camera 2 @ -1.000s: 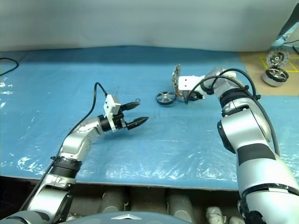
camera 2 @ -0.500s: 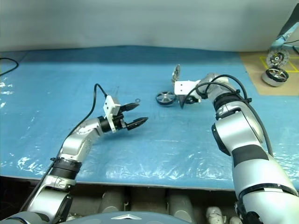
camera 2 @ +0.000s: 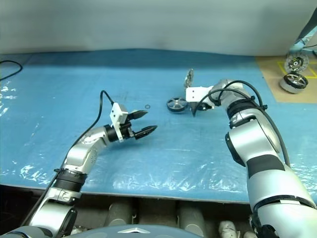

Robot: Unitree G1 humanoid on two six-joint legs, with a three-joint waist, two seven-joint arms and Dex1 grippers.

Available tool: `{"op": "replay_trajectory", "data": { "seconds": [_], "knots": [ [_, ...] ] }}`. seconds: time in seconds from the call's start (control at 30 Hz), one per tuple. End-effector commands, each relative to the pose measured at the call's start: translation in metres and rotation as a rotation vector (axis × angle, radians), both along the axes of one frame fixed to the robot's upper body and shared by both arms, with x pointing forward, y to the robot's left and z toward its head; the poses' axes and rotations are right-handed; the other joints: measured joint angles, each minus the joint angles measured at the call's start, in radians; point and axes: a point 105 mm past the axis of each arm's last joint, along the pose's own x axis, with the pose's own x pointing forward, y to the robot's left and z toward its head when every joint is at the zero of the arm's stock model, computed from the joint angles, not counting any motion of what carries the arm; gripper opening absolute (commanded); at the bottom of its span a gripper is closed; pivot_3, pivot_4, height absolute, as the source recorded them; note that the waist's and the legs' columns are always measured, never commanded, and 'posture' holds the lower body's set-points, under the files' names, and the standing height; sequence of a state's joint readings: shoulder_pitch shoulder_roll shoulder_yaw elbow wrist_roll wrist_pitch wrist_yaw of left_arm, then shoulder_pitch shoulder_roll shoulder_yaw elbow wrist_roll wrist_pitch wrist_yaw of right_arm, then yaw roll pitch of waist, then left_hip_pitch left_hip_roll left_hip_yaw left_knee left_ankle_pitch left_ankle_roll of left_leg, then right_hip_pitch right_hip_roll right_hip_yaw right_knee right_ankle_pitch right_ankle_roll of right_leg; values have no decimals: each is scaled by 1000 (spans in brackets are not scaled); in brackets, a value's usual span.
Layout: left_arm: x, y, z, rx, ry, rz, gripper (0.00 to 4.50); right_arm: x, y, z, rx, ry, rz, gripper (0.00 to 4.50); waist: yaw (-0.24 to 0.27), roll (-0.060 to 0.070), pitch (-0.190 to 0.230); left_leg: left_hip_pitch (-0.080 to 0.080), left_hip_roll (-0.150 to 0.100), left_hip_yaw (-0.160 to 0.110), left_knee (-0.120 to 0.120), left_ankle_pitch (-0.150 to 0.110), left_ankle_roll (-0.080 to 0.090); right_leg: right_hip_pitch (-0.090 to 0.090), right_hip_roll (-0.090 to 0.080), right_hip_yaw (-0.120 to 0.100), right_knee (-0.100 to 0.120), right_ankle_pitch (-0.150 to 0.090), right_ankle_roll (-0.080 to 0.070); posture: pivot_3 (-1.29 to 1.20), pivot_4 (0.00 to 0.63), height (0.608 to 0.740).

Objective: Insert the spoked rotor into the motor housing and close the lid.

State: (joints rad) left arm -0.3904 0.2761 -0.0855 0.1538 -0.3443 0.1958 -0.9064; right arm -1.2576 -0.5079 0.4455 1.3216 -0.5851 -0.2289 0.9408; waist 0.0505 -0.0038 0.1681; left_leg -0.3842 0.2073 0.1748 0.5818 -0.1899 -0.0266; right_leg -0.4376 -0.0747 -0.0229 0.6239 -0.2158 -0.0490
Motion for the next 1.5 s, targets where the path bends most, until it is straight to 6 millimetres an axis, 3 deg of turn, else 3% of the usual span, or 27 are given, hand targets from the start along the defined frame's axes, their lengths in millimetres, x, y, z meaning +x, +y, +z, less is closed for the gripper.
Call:
{"op": "replay_trajectory", "data": {
  "seconds": [0.03,0.2,0.3,0.57,0.63,0.77,1.0,1.2,1.37,1.4,1.5],
  "knots": [
    [-2,-2,10,-7,-51,-5,4500,-8,-19,-1,59,61,-59,1963,2,0,0,0,0,0,0,0,0,0,0,0,0,0,0,0,150,740],
    [-3,-3,8,-3,-43,-20,4500,-23,-47,3,97,101,-79,1963,13,0,0,0,0,0,0,0,0,0,0,0,0,0,0,0,150,740],
    [-1,-5,9,-1,-43,-33,4500,-44,-64,-4,87,152,-48,1963,27,0,0,0,0,0,0,0,0,1,0,0,0,0,0,0,150,740],
    [3,-11,9,1,-42,-64,4500,-160,-20,-26,245,425,39,1963,41,-3,0,13,0,-1,-7,0,0,13,1,0,-7,-1,2,0,150,740],
    [3,-13,9,0,-40,-72,4500,-176,-5,-27,313,478,10,1963,36,-3,0,21,0,0,-12,-2,-3,20,2,1,-10,-2,3,0,150,740],
    [1,-14,7,1,-34,-83,4500,-167,23,-26,467,485,-108,1963,24,-4,0,34,0,-1,-17,-1,-5,29,1,2,-14,-6,11,0,150,740],
    [-1,-10,6,6,-32,-68,4500,-134,61,-37,556,485,-274,1963,13,-5,0,35,0,-1,-20,-1,-7,30,1,2,-16,-2,4,0,150,740],
    [-2,-7,5,8,-34,-51,4500,-130,85,-33,532,460,-201,1963,14,-5,0,35,0,-1,-21,-1,-9,30,1,1,-18,-2,3,0,150,740],
    [0,-6,6,2,-39,-34,4500,-128,86,-29,515,471,-166,1963,12,-5,0,36,0,-1,-21,0,-11,30,1,2,-17,-2,3,0,150,740],
    [0,-6,6,1,-39,-31,4500,-128,85,-27,513,471,-161,2689,12,-5,0,36,0,-1,-21,0,-11,30,1,2,-17,-2,4,0,150,740],
    [-1,-6,6,-1,-40,-29,4500,-134,89,-18,548,527,-149,3674,16,-2,1,34,0,-1,-22,0,-11,28,1,2,-17,-2,3,0,150,740]
  ]
}}
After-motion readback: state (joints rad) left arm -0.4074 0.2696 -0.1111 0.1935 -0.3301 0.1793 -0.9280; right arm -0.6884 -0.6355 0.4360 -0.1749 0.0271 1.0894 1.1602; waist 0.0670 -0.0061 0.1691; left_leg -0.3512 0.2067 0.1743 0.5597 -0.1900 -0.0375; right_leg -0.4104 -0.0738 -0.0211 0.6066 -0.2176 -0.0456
